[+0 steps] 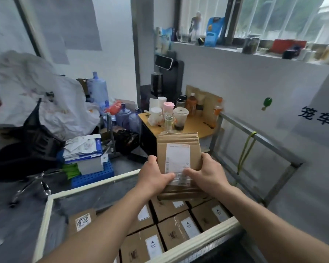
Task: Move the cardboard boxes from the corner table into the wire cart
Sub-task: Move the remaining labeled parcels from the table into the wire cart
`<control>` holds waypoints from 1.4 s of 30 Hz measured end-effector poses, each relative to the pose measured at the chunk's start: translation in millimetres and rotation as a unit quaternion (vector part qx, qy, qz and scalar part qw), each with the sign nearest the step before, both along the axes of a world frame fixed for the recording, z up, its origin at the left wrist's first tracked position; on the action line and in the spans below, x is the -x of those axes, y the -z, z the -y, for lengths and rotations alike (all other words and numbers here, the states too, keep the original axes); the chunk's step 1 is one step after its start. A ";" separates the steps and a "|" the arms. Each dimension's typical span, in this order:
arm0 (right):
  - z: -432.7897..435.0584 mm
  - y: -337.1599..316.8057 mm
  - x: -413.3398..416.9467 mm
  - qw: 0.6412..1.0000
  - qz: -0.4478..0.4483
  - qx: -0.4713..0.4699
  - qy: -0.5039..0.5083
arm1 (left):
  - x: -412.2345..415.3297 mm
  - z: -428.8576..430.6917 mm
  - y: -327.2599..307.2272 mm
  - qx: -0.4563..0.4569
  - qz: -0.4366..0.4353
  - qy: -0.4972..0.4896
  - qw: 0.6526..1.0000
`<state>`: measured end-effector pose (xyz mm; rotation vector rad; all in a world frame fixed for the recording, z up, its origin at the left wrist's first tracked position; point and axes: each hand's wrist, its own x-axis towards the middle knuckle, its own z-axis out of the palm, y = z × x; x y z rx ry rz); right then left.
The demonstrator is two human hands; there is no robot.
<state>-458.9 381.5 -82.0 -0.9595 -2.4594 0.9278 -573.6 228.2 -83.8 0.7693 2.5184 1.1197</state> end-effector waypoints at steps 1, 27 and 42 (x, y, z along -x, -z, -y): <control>3.5 1.7 7.0 1.000 0.003 0.002 -0.013 | 2.3 6.0 2.6 0.001 0.002 -0.015 1.000; 143.3 84.2 239.9 0.986 0.121 0.032 -0.110 | 199.3 163.9 108.6 0.020 0.099 -0.135 0.986; 174.5 204.3 288.9 0.959 0.234 0.075 -0.144 | 231.8 206.9 214.4 0.119 0.176 -0.146 0.966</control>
